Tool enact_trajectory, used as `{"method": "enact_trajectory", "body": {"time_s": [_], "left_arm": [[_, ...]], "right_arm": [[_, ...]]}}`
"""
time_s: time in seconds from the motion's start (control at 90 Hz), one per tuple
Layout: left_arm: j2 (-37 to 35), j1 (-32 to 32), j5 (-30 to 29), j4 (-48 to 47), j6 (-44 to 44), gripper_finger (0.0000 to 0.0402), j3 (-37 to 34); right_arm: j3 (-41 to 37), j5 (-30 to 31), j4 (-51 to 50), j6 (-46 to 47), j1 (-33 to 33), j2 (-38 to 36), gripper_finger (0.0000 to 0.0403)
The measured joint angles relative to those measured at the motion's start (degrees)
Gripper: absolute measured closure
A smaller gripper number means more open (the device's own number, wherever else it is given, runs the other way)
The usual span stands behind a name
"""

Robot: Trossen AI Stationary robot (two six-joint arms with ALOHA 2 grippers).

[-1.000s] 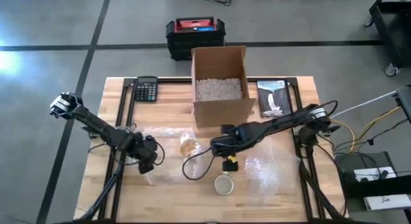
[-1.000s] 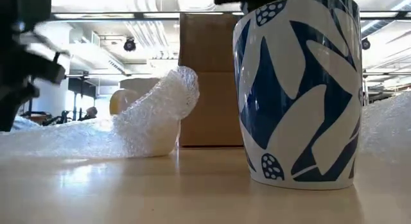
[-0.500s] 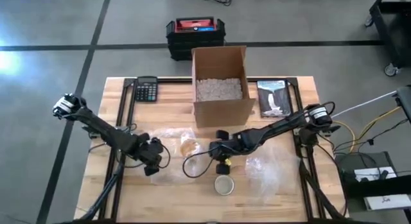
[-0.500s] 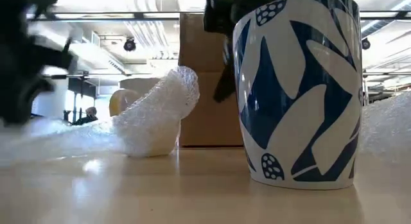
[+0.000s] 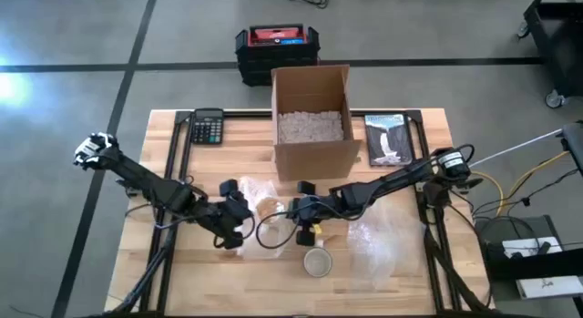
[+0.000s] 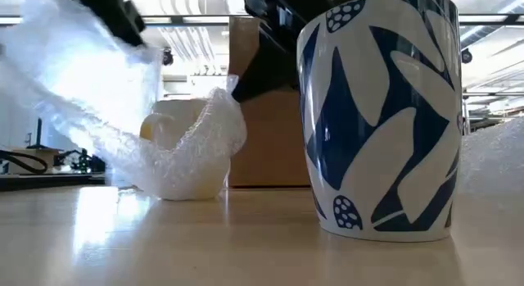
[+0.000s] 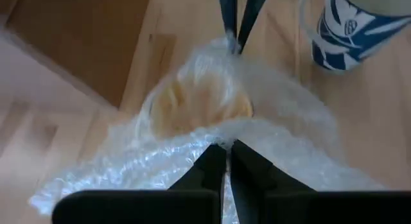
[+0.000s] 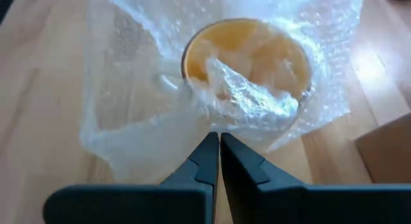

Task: Wrap mug
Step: Wrap the yellow mug in bubble wrap

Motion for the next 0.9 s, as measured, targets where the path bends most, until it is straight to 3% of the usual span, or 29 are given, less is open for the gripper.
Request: {"method": "enact_trajectory", "body": {"time_s": [0.267,0.422,0.567,0.9], "left_arm": [[10.4,4.1,0.0,9.1,4.1,0.0401,-1.1],[14.9,5.0,-0.5,10.2,4.0,0.0402,-0.9],[15.4,5.0,-0.3,10.9,3.9,0.0401,-0.9],[13.6,5.0,0.6,10.6,4.1,0.0401,-1.1]], "right_arm": [[0.1,-0.1,-0.2,-0.1,0.0,0.0,0.0401],[5.9,-0.2,-6.2,-1.1,0.0,-0.6,0.0401],[10.5,-0.2,-5.7,-4.2,0.0,0.6,0.0401],[11.4,0.1,0.5,-5.5,-3.7,10.4,0.0401]]}}
